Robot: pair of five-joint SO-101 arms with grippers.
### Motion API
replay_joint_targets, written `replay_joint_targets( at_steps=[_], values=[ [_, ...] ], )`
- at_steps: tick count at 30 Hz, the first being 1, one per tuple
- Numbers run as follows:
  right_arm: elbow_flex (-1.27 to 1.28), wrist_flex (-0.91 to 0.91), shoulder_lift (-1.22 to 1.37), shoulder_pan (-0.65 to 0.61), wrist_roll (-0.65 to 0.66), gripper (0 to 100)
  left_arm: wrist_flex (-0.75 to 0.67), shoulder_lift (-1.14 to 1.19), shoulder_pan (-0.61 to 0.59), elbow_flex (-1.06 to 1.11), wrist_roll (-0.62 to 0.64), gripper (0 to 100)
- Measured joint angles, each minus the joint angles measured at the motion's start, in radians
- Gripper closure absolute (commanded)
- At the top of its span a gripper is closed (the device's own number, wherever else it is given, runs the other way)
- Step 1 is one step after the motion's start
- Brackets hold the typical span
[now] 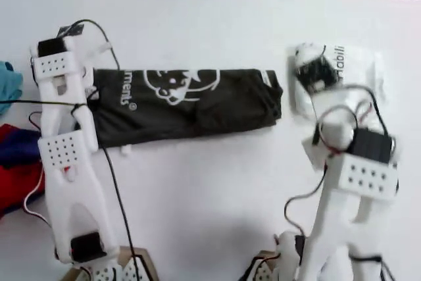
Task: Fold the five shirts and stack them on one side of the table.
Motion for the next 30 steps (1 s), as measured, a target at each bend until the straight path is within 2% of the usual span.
replay_joint_targets(
  at_steps=[3, 10, 18, 22, 30],
  values=[
    [0.203, -0.08, -0.098, 0.063, 0.038, 97.8, 0.0, 0.0, 0.0, 0.0, 0.0, 98],
    [0.626, -0.356, -0.25, 0.172, 0.038, 97.8, 0.0, -0.057, 0.0, 0.043, -0.002, 98],
    [0.875, -0.519, -0.311, 0.229, 0.046, 97.8, 0.0, -0.43, 0.014, 0.433, -0.002, 98],
    [0.918, -0.585, -0.313, 0.229, 0.046, 97.8, 0.0, -0.598, 0.114, 0.539, -0.002, 98],
    [0.93, -0.597, -0.313, 0.229, 0.046, 97.8, -0.005, -0.641, 0.437, 0.46, -0.002, 98]
  ],
)
